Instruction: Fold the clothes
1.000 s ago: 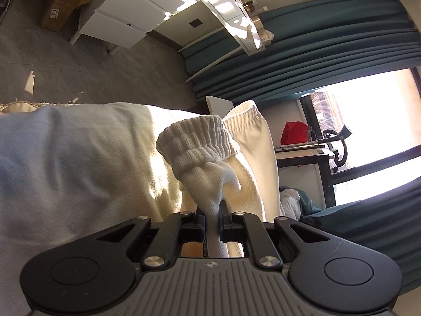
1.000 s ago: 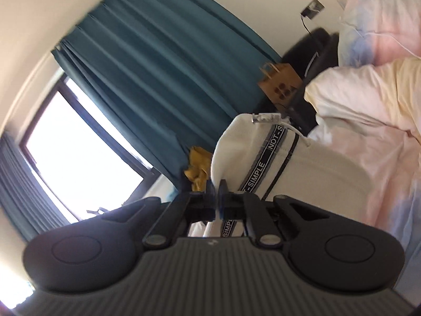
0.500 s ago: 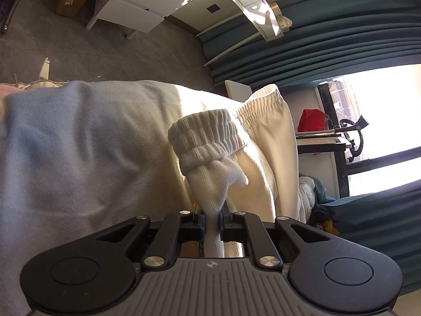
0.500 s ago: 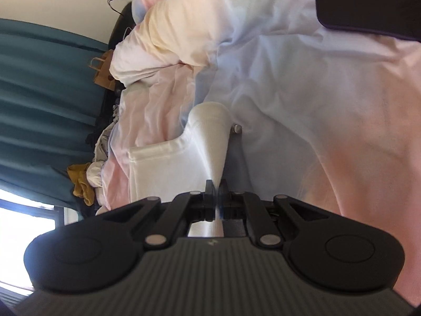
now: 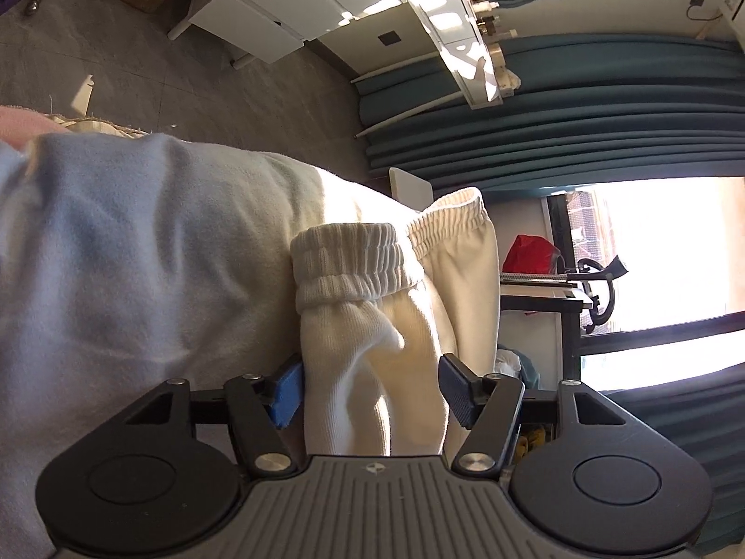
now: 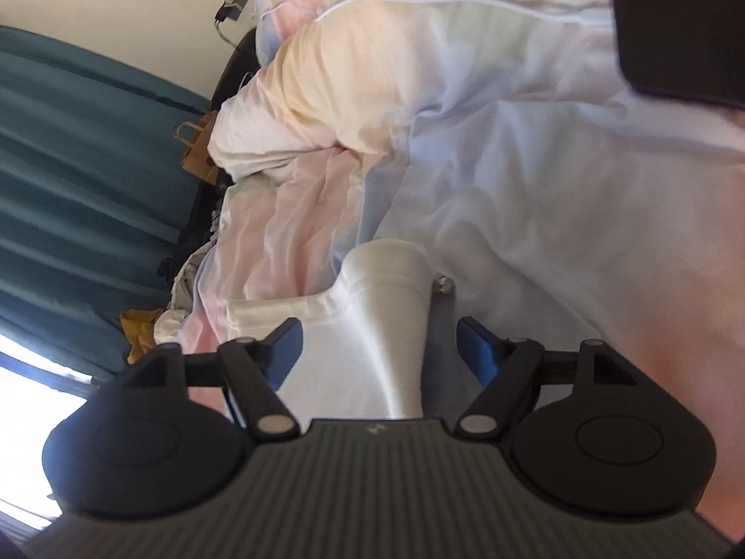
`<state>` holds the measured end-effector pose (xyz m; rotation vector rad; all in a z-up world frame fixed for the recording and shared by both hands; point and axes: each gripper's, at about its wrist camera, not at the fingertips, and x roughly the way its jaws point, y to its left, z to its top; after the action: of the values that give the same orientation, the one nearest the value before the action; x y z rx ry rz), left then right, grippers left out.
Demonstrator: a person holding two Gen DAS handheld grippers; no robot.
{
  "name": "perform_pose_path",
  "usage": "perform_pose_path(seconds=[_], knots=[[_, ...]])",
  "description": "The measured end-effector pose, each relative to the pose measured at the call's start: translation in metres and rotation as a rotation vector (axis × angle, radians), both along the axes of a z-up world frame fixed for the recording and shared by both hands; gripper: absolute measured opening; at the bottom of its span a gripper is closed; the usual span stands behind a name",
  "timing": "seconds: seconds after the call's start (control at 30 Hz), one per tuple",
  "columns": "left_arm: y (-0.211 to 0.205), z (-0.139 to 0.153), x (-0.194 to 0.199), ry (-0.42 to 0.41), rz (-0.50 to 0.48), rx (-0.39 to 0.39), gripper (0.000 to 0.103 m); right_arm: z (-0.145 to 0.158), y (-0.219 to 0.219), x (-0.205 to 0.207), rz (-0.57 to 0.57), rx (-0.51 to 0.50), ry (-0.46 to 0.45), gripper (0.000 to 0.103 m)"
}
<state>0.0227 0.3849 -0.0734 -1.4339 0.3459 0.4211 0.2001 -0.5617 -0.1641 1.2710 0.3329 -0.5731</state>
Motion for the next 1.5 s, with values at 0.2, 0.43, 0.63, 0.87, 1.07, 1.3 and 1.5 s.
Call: perform_pose_path(seconds=[0.2, 0.43, 0.63, 0.87, 1.07, 1.3, 1.5], knots=[[0.013, -0.014, 0.016, 0.027, 0.030, -0.030, 0.054, 0.003, 0.003, 0.009, -0.013, -0.088, 0.033, 0.052], [0.015, -0.015, 0.028, 0.051, 0.048, 0.025, 0.019, 0.021, 0.009, -0.001, -0.040, -0.166, 0.046, 0.009], [0.016, 0.013, 0.008, 0.038, 0.006, 0.075, 0.013, 0.041, 0.002, -0.035, -0.067, -0.115, -0.056, 0.008], [0.020, 0.037, -0.034, 0.068, -0.044, 0.142, 0.012, 0.042, -0.012, -0.070, -0.113, -0.033, -0.048, 0.008], [0.009, 0.033, -0.053, 0.062, -0.127, 0.180, 0.016, 0.021, -0.019, -0.068, -0.081, 0.024, 0.032, 0.010], [-0.016, 0.053, -0.061, 0.086, -0.170, 0.295, 0.046, 0.037, -0.012, -0.073, -0.100, -0.017, 0.067, 0.032], [-0.028, 0.068, -0.100, 0.021, -0.125, 0.303, 0.074, 0.081, 0.006, -0.077, -0.111, -0.295, 0.066, 0.071]])
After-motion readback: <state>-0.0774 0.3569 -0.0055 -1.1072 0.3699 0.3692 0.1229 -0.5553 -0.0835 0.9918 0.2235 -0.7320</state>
